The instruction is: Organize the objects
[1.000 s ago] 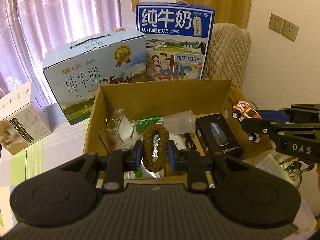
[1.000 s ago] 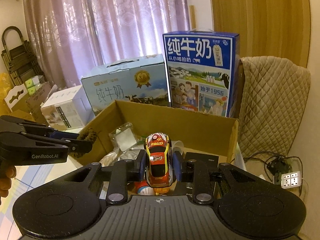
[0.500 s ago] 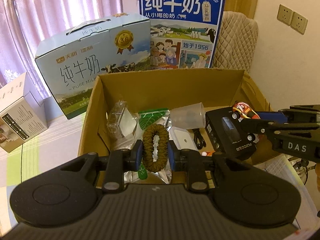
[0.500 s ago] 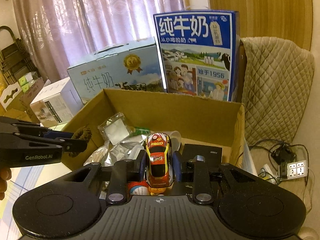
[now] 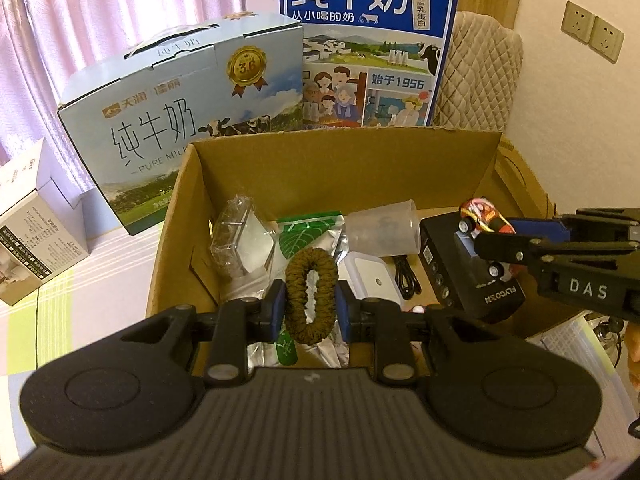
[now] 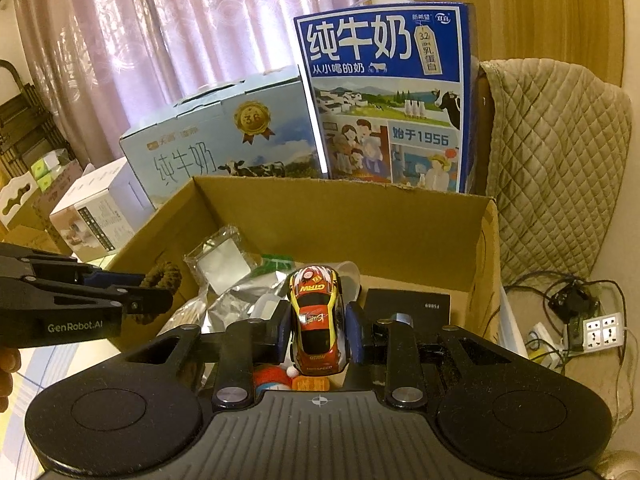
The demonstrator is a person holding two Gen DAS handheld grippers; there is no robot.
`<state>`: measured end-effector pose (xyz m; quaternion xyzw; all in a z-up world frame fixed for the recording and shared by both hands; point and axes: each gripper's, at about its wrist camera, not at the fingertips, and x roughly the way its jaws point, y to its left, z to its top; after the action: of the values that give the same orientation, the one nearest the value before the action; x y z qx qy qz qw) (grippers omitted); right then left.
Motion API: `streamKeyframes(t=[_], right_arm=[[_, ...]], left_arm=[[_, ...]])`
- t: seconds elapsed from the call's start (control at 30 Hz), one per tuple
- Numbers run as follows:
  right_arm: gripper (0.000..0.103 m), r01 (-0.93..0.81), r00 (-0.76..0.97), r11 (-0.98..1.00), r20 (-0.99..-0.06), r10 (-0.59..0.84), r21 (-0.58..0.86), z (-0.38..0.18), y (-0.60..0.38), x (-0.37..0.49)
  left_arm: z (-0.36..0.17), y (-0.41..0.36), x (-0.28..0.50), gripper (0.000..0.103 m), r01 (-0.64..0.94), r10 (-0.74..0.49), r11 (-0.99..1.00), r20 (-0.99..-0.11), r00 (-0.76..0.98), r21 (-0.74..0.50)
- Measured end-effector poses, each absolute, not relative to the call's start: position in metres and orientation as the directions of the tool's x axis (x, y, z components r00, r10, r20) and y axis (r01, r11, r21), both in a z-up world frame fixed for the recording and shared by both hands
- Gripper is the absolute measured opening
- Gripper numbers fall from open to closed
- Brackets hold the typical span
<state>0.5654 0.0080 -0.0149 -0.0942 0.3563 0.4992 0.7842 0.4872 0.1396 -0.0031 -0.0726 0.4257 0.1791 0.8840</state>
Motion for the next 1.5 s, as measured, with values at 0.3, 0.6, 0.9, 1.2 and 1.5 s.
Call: streamKeyframes(t=[0.3, 0.6, 0.9, 1.2, 1.5], right_arm=[[0.067, -0.833, 0.278, 0.501, -0.606, 0.745, 0.233, -0.008, 0.008, 0.571], [0.068, -0.817, 0.286, 0.527, -0.628, 0.724, 0.236, -0.013, 0.000, 0.573], [0.074, -0.803, 0.299, 0.547, -0.634, 0.713, 0.237, -0.011, -0.012, 0.569], [0.084, -0.795, 0.299, 0.550, -0.624, 0.722, 0.255, 0.001, -0.038, 0.546], [0.087, -0.791, 0.334, 0.570, -0.623, 0.707, 0.223, 0.017, -0.071, 0.516]], left_arm=[[-0.007, 0.141, 0.492, 0.026, -0.378, 0.256, 0.926, -0.782, 0.568, 0.029], [-0.007, 0.142, 0.495, 0.033, -0.383, 0.270, 0.923, -0.779, 0.566, 0.041], [0.007, 0.141, 0.489, 0.092, -0.382, 0.294, 0.923, -0.739, 0.606, 0.054], [0.028, 0.129, 0.457, 0.100, -0.391, 0.302, 0.919, -0.703, 0.644, 0.036], [0.056, 0.104, 0.407, 0.102, -0.438, 0.355, 0.898, -0.650, 0.671, 0.038]])
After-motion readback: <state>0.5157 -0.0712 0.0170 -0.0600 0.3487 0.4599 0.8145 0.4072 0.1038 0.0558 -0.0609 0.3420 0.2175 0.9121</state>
